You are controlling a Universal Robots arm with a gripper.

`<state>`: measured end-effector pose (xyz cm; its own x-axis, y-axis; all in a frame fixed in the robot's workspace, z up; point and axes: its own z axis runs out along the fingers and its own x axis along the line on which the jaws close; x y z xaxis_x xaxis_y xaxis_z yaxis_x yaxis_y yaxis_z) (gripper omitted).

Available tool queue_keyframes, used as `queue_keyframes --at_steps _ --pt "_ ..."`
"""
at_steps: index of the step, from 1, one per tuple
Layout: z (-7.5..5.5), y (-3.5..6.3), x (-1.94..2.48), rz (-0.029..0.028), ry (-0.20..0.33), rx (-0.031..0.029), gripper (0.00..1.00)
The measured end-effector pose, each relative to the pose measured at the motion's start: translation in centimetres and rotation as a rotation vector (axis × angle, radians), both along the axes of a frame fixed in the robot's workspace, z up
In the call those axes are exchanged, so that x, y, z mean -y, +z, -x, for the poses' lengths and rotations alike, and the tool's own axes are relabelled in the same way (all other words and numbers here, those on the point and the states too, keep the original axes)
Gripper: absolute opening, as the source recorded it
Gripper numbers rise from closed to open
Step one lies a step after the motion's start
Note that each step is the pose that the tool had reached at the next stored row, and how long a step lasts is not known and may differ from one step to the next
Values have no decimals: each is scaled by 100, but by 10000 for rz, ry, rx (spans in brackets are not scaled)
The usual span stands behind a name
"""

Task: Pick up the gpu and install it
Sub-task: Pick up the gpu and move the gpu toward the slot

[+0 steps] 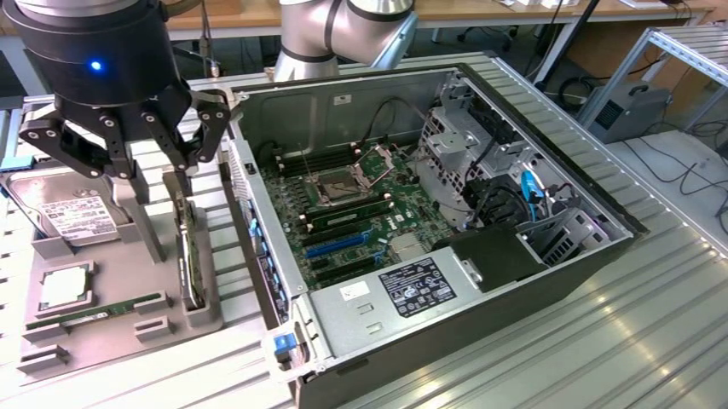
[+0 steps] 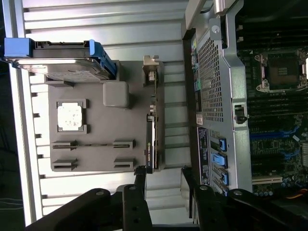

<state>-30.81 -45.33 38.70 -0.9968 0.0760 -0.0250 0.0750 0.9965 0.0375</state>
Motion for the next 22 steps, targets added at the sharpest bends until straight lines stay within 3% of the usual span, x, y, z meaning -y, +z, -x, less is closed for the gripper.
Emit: queue_keyframes --at_steps 22 --pt "5 -110 0 0 -1 -1 42"
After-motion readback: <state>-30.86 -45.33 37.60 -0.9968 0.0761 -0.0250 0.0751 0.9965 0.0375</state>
